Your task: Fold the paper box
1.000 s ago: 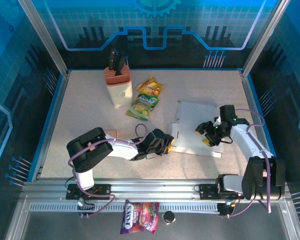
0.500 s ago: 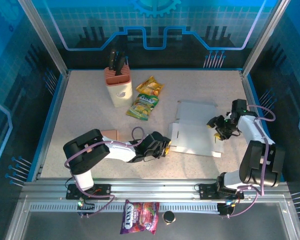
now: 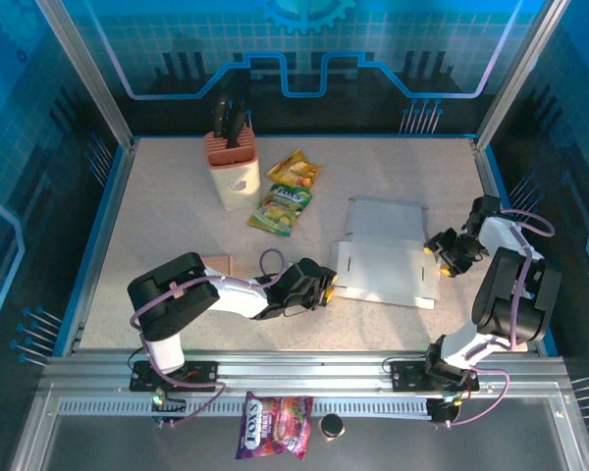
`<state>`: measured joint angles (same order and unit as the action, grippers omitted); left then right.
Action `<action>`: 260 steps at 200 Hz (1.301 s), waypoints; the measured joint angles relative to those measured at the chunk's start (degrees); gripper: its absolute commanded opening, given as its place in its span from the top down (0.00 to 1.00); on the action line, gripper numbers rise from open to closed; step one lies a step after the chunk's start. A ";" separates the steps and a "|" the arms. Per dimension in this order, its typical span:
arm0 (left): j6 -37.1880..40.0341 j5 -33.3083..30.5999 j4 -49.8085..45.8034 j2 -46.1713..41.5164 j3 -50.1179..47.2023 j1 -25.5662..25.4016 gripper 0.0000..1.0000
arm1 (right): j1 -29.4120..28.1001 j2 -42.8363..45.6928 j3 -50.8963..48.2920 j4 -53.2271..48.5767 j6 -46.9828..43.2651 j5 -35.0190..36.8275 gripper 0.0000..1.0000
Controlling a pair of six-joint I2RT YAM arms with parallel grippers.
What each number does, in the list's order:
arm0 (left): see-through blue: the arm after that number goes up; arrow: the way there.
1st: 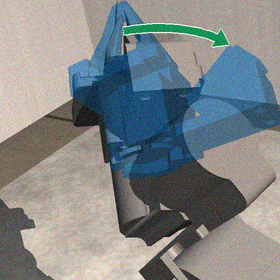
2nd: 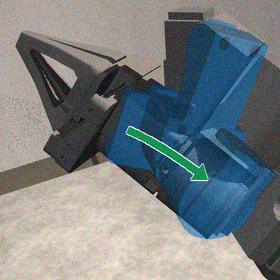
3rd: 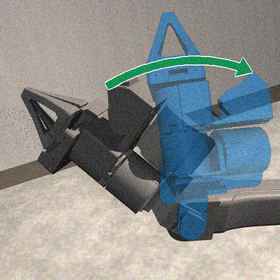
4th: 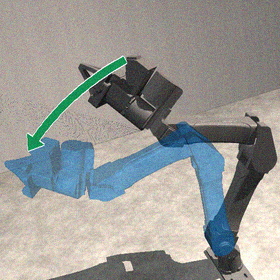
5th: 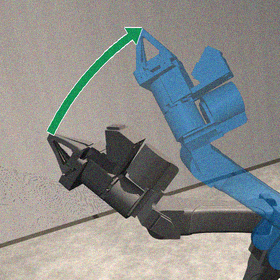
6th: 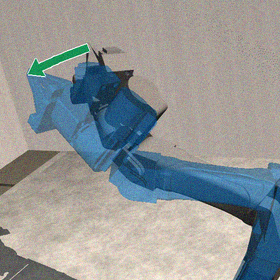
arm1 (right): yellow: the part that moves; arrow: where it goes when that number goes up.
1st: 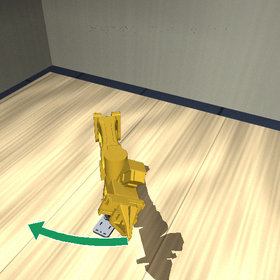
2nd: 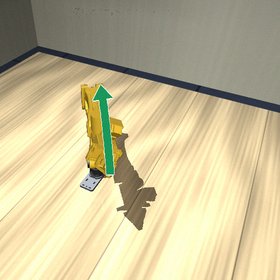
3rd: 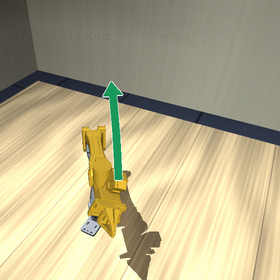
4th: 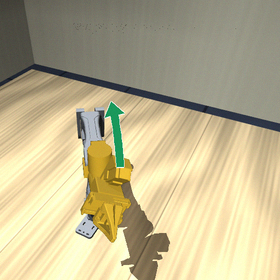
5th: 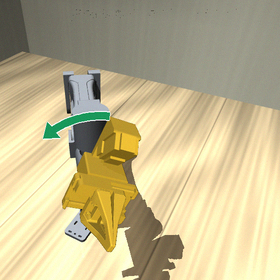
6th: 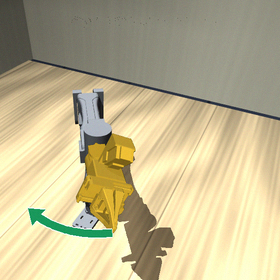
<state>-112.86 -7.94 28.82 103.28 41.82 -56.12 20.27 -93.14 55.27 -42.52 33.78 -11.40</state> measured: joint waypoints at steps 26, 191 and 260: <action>-0.94 -0.26 0.28 0.17 -0.15 0.00 0.61 | -0.50 -1.49 0.00 -0.04 -0.26 0.28 0.42; -0.09 -5.99 6.19 0.92 -3.80 1.27 0.83 | -3.89 -2.95 0.00 0.11 -0.39 0.28 0.43; 2.23 -6.38 6.91 0.92 -3.69 2.78 0.72 | -4.52 -3.19 0.20 0.04 -0.37 0.02 0.42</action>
<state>-110.63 -14.33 35.73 104.20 38.13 -53.34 15.75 -96.33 55.46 -42.48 33.41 -11.38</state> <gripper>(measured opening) 0.272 0.575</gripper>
